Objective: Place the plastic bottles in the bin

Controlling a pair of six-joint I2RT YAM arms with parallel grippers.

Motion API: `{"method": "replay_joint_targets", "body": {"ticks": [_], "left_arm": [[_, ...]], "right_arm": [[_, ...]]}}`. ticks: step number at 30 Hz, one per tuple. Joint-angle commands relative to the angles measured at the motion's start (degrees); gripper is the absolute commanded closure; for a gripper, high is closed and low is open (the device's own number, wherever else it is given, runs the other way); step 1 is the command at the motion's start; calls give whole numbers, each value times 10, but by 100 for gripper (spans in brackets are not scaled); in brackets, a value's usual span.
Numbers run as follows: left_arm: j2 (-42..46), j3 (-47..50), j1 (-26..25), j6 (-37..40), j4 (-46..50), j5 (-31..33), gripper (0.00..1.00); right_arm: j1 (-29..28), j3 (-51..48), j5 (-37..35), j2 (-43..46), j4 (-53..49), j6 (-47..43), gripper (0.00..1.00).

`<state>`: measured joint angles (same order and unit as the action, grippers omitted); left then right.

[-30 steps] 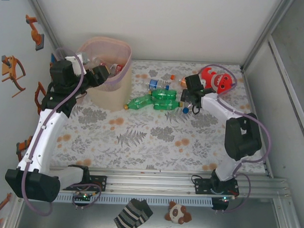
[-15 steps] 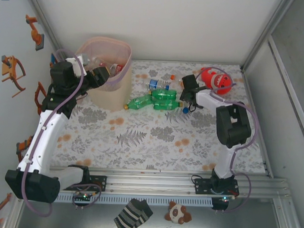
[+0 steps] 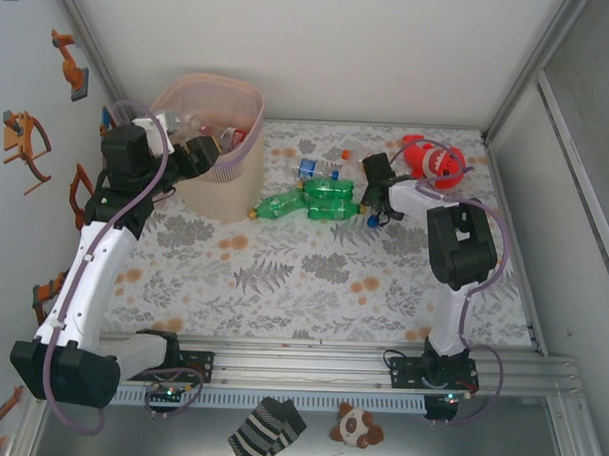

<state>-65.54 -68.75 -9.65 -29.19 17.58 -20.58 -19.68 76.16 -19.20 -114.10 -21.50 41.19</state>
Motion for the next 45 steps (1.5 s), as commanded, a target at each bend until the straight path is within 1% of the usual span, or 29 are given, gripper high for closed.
{"method": "replay_joint_targets", "body": {"ticks": [1, 8, 17, 23, 26, 29, 33, 38, 40, 45], "left_arm": [[15, 5, 2, -7, -7, 0, 37], [11, 5, 2, -16, -19, -7, 38], [-4, 0, -2, -26, -39, -27, 37], [-12, -3, -10, -32, -48, -34, 37], [-18, -9, -17, -29, -49, -42, 37], [-25, -15, -27, -22, -56, -53, 36], [-36, -24, -46, -8, -80, -81, 36], [-59, -37, -78, 6, -136, -155, 36], [-67, -42, -92, 8, -165, -187, 36], [-78, -47, -124, 11, -239, -251, 35]], "right_arm": [[3, 4, -25, 8, 8, 15, 29], [3, -27, -28, 49, 7, 12, 33], [3, -91, -34, 148, 2, -18, 40], [2, -117, -11, 217, -7, -58, 43], [2, -131, 19, 256, -2, -89, 44], [2, -148, 73, 301, 16, -131, 46], [0, -165, 166, 366, 41, -194, 50], [0, -186, 308, 440, 87, -265, 52], [0, -184, 381, 458, 97, -291, 52], [-2, -174, 525, 485, 139, -302, 55]]}}
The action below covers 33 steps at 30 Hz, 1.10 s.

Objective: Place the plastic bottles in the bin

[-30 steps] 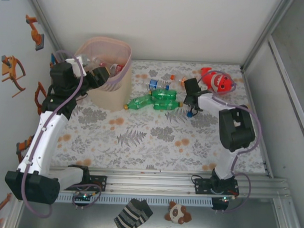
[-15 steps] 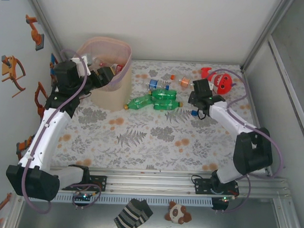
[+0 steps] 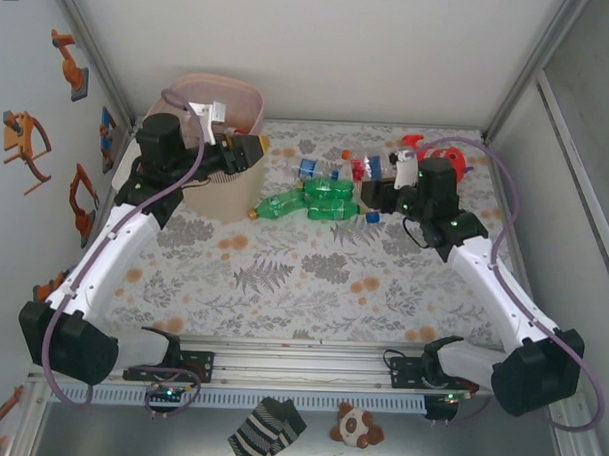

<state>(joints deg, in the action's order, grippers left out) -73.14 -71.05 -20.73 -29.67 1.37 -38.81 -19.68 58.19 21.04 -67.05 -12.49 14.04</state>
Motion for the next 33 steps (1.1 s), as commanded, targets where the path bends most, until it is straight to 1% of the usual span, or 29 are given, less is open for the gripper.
{"method": "replay_joint_targets", "body": {"ticks": [1, 4, 6, 14, 18, 21, 24, 26, 28, 33], "left_arm": [[-5, -26, -21, 16, -94, -84, 34], [-12, -35, -42, 17, -139, -129, 32], [-13, -39, -55, 20, -160, -147, 31], [-9, -59, -103, 60, -188, -185, 21], [-16, -71, -121, 64, -190, -202, 20], [-17, -75, -131, 68, -190, -206, 19], [-20, -79, -142, 75, -190, -231, 18], [-24, -85, -149, 74, -190, -253, 18], [-26, -91, -156, 73, -191, -266, 20], [-27, -94, -164, 73, -199, -266, 28]], "right_arm": [[-4, 4, 146, 21, 66, -25, 56], [-6, 4, 196, 34, 121, -3, 60], [-9, 6, 216, 41, 154, 14, 61], [-39, 52, 257, 45, 220, 59, 65], [-68, 63, 272, 50, 290, 78, 66], [-91, 80, 286, 48, 318, 84, 66], [-107, 95, 296, 41, 342, 96, 66], [-113, 104, 299, 37, 351, 106, 67], [-119, 109, 301, 33, 353, 108, 67], [-128, 110, 302, 29, 353, 109, 67]]}}
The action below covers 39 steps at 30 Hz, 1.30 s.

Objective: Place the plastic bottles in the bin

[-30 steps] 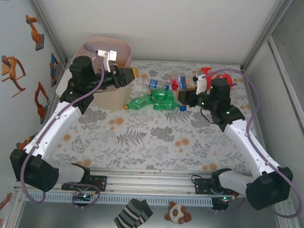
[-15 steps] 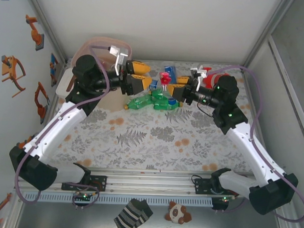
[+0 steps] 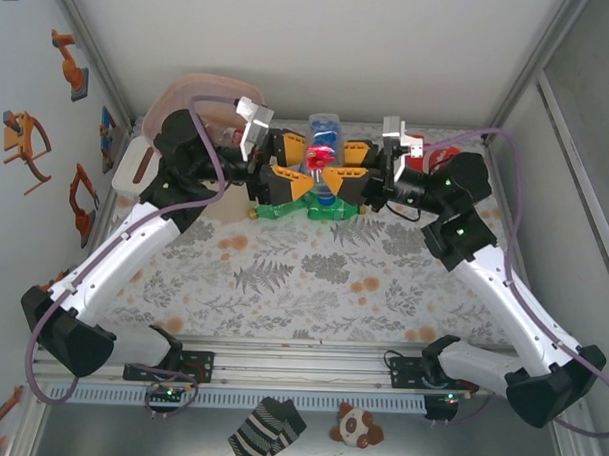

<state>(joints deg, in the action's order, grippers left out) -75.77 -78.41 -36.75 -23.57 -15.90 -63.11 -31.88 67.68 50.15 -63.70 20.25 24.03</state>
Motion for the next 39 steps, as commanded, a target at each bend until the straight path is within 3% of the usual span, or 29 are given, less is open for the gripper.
{"method": "replay_joint_targets", "body": {"ticks": [1, 6, 13, 17, 21, 23, 26, 33, 39], "left_arm": [[-1, -22, -4, 12, -27, -23, 30], [-4, -28, -9, 13, -30, -21, 36], [-4, -28, -13, 18, -29, -19, 53], [1, -27, -13, 21, -23, -15, 56], [10, -28, -13, 50, 13, 4, 57], [19, -27, -13, 76, 40, 24, 57], [28, -29, -10, 102, 74, 50, 57], [43, -35, 4, 140, 134, 128, 58], [53, -60, 34, 176, 227, 275, 57]], "right_arm": [[-8, 15, 12, -5, 25, 9, 67], [-13, 14, 10, -5, 19, 10, 67], [-17, 12, 1, -1, 4, 8, 68], [-17, 13, -5, 2, -4, 6, 67], [-17, 14, -15, 7, -21, -1, 53], [-17, 14, -26, 13, -42, -13, 42], [-17, 12, -46, 31, -73, -33, 37], [-17, 6, -88, 70, -133, -74, 35], [-17, 3, -114, 88, -158, -89, 35]]}}
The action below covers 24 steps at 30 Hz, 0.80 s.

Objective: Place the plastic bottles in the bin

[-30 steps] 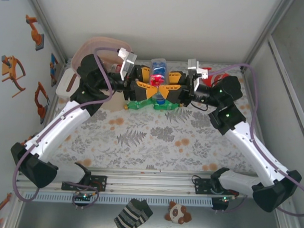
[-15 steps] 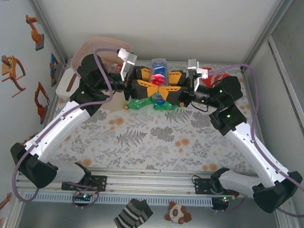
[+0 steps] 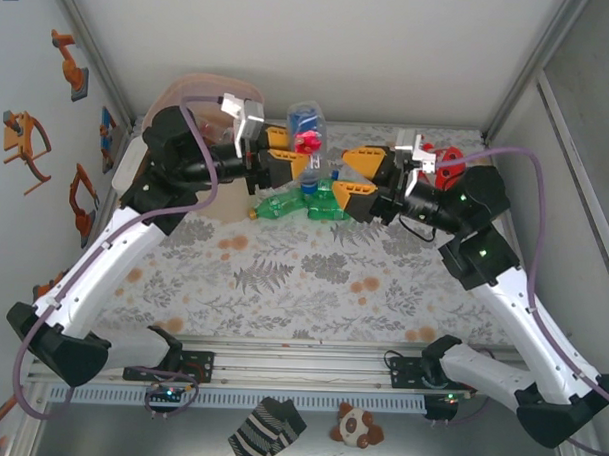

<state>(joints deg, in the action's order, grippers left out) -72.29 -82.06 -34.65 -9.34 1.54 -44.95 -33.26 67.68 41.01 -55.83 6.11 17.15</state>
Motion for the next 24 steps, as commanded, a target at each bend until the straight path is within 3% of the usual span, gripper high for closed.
{"method": "replay_joint_targets", "body": {"ticks": [1, 9, 24], "left_arm": [[19, -27, 21, 37, 67, 126, 57], [2, -79, 82, 69, 165, 318, 58], [-185, -302, 175, 122, 422, 421, 59]], "right_arm": [[-3, 5, -25, 10, -22, -23, 35], [-3, 9, -43, 15, -53, -39, 35], [-3, 22, -82, 13, -106, -69, 34]]}}
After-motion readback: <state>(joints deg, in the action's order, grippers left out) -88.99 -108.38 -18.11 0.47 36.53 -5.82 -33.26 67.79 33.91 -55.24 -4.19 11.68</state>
